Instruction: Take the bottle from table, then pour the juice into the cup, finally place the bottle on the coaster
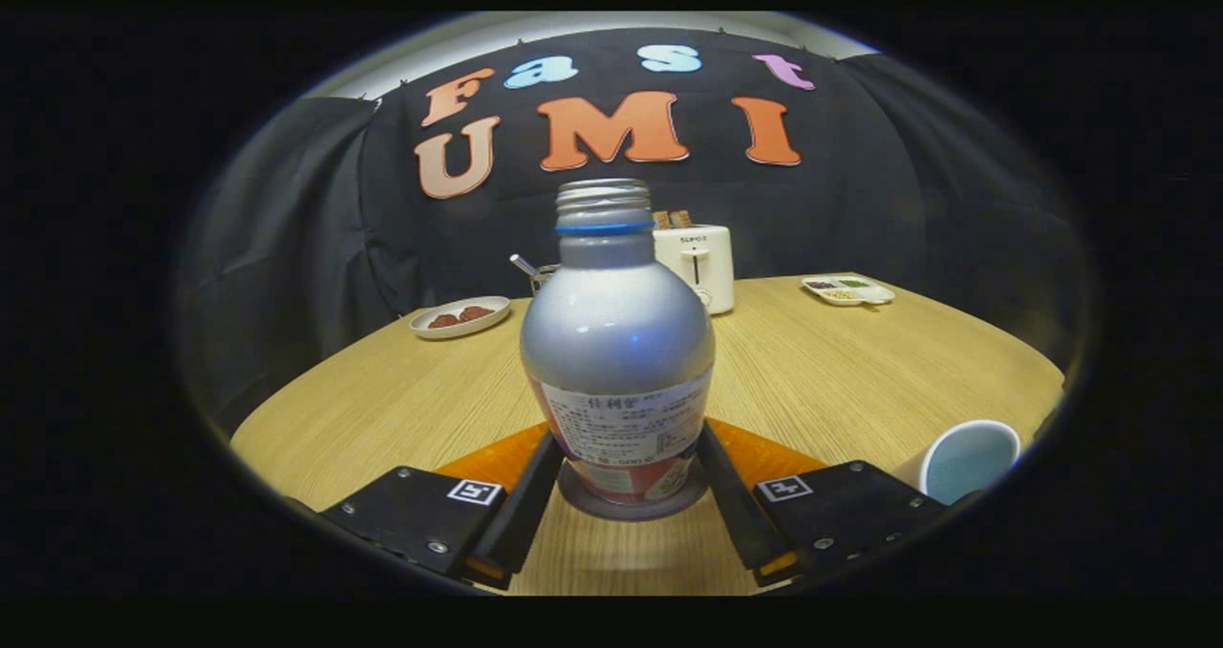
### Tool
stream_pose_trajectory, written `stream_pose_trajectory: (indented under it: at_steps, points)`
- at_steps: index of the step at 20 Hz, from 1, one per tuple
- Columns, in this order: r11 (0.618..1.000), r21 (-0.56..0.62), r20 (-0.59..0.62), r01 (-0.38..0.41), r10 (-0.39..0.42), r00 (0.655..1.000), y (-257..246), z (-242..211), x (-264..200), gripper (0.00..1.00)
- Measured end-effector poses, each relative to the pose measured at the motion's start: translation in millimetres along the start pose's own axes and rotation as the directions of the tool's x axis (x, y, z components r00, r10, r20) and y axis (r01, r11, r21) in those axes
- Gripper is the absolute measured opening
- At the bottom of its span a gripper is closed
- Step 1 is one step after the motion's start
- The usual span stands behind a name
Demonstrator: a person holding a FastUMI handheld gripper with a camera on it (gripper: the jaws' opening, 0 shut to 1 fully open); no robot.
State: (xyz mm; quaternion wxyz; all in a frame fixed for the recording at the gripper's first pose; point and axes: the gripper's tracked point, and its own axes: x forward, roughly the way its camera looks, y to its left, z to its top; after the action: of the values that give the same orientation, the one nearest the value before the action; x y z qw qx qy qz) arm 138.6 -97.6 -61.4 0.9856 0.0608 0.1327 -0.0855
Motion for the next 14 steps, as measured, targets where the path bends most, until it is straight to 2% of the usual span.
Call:
stream_pose_trajectory:
  at_steps: [5,14]
  points:
    - [1.0,0.004,0.032,-0.028,0.028,0.999,1.1,15.9,-29.1,0.97]
    - [0.999,-0.005,0.154,-0.05,0.05,0.987,-11.3,62.0,-104.3,0.98]
